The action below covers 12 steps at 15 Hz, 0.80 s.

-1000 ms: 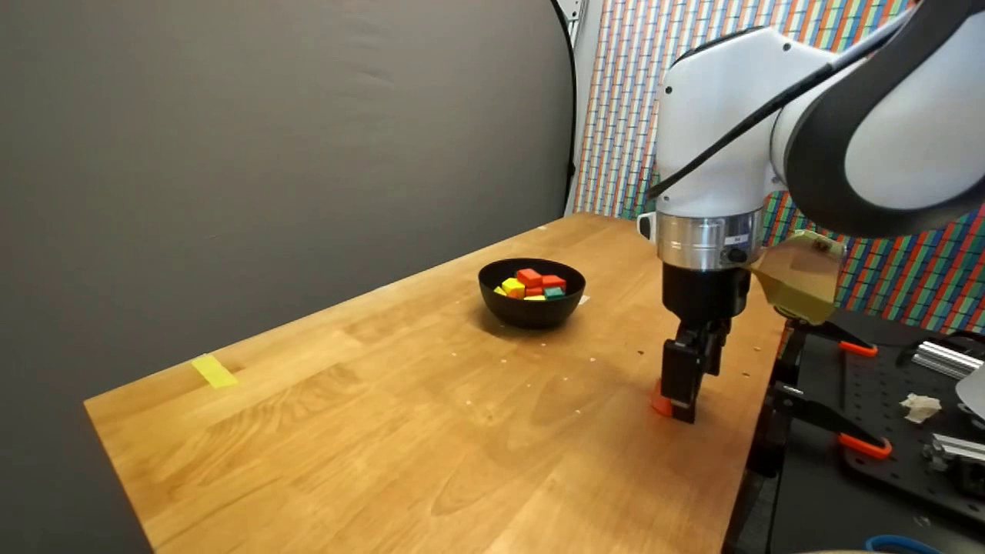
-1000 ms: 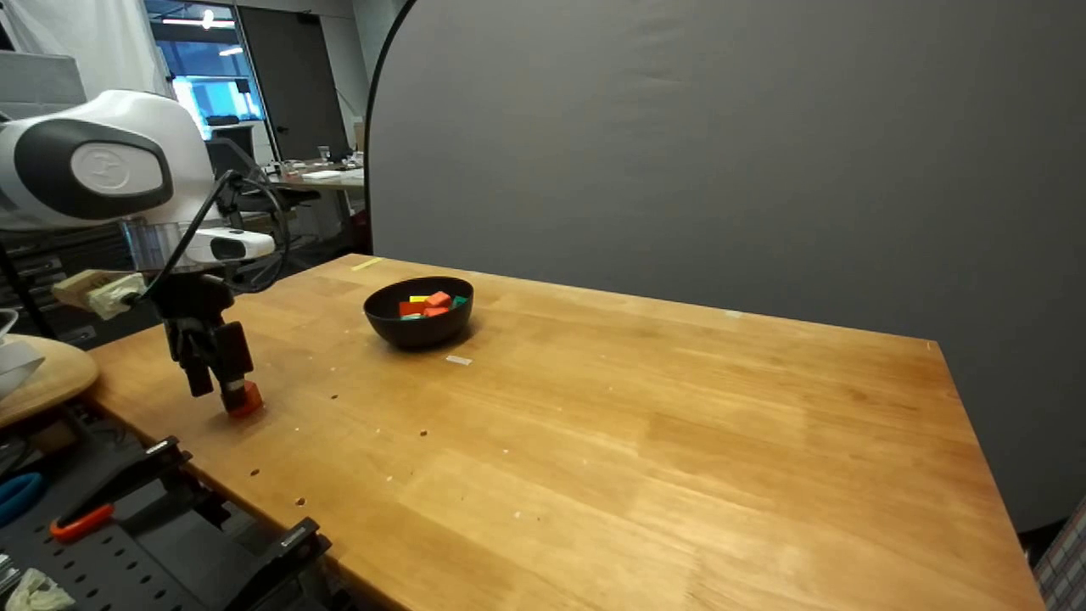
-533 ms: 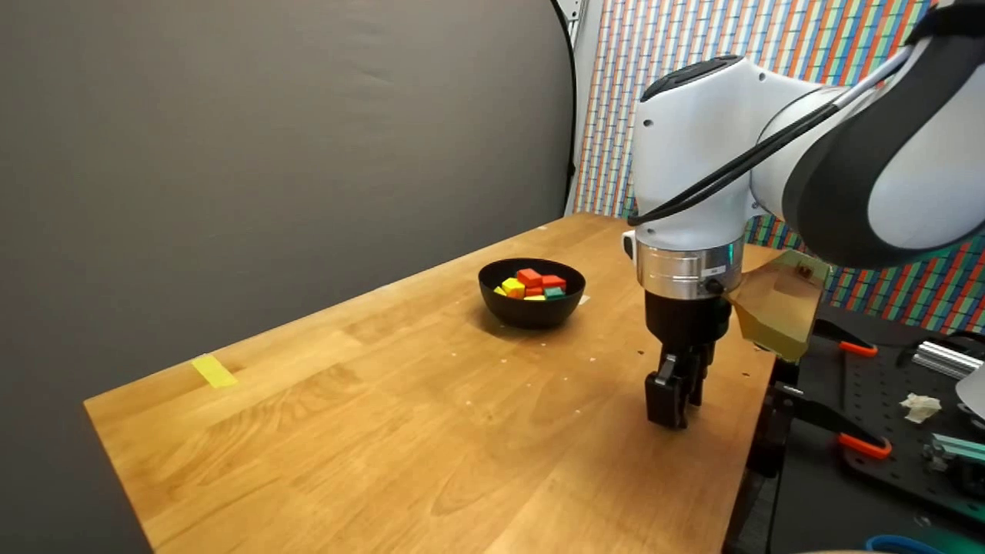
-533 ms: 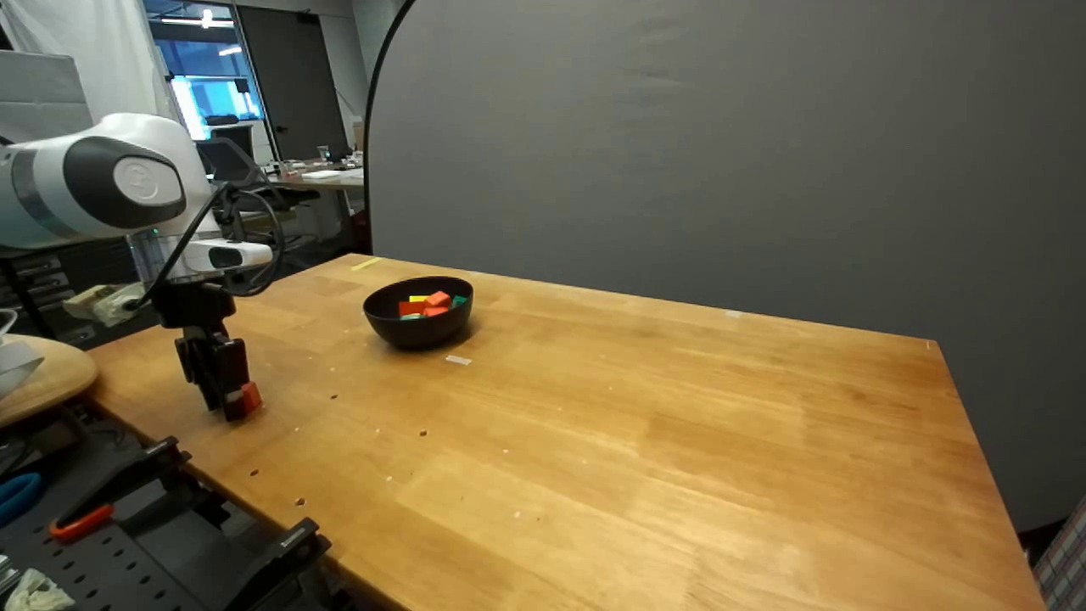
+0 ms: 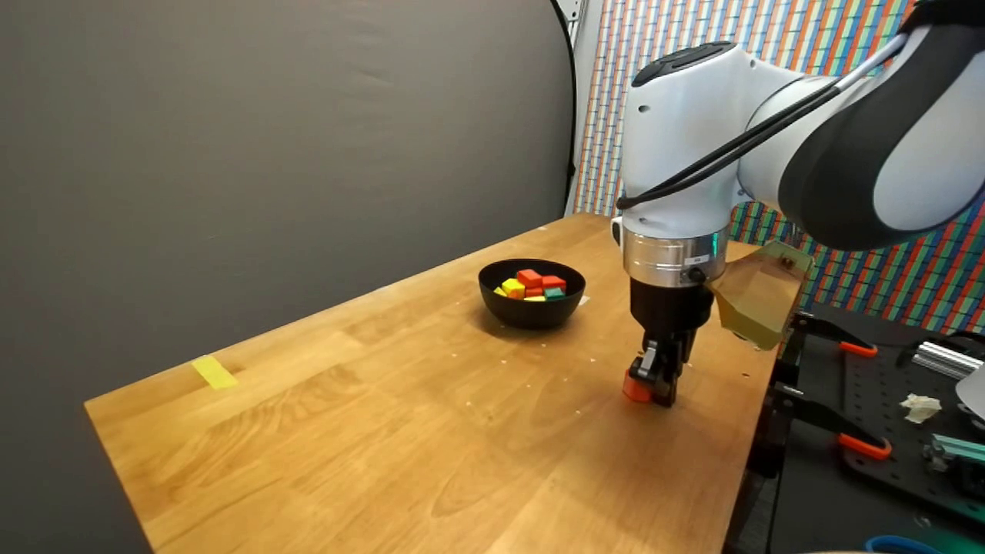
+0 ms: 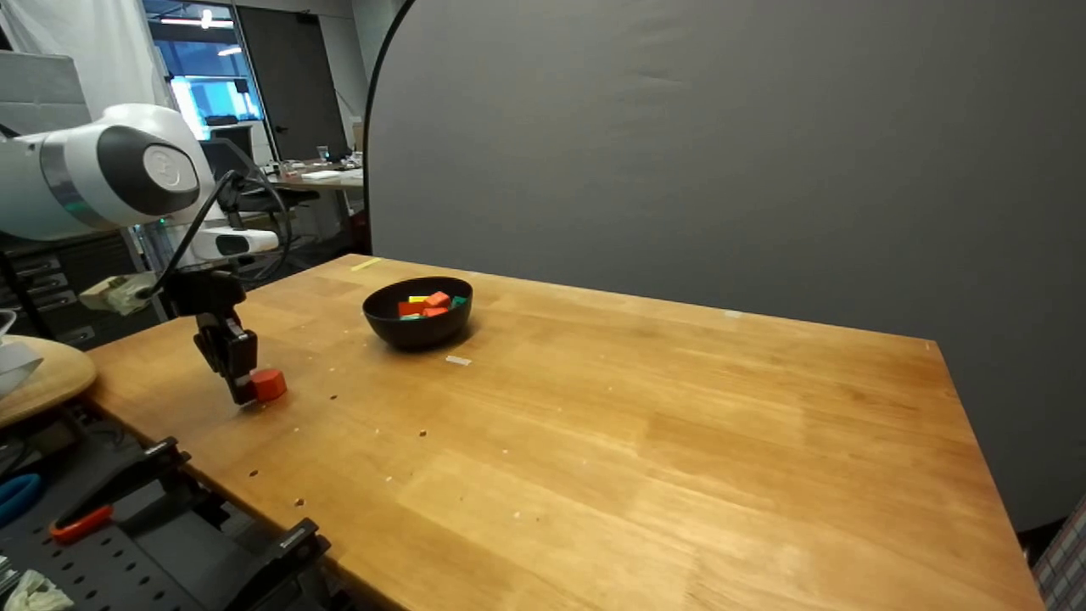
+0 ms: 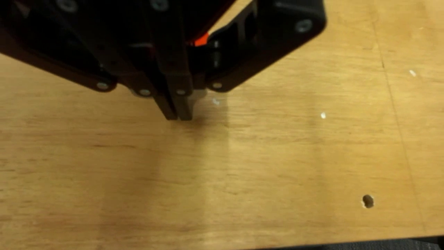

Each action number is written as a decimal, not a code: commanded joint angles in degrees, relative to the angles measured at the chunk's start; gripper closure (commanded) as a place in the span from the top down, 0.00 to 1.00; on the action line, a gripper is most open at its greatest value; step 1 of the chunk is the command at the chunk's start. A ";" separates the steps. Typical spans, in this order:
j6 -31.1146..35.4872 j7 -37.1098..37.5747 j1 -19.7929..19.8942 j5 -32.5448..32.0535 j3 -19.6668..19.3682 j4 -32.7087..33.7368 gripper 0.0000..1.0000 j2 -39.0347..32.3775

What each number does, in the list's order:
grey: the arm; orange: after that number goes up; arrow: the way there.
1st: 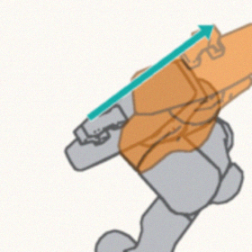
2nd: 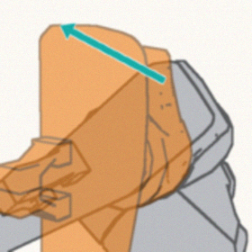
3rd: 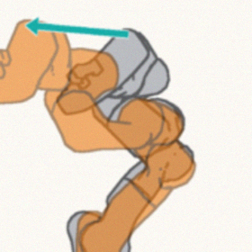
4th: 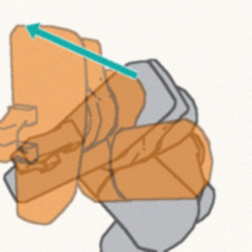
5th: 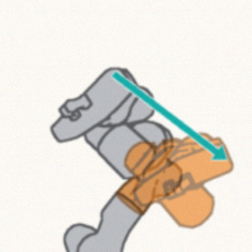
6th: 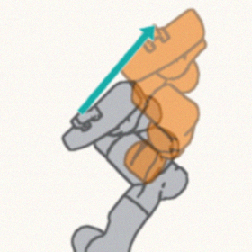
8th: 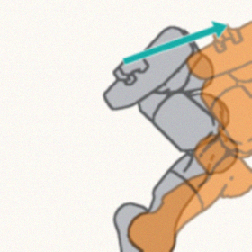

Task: Put the colored blocks into the black bowl

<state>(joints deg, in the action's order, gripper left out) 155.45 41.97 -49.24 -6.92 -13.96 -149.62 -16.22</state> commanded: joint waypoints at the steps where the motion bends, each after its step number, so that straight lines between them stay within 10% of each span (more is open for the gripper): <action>1: -1.15 5.00 3.38 -6.81 2.22 0.00 0.11 4.54; 2: -1.08 5.29 4.51 -7.67 3.17 -0.04 0.35 5.35; 12: 0.85 -1.02 21.34 -4.51 15.56 3.04 0.99 1.35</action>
<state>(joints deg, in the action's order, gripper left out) 155.50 44.33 -33.04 -12.70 -1.89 -148.59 -12.36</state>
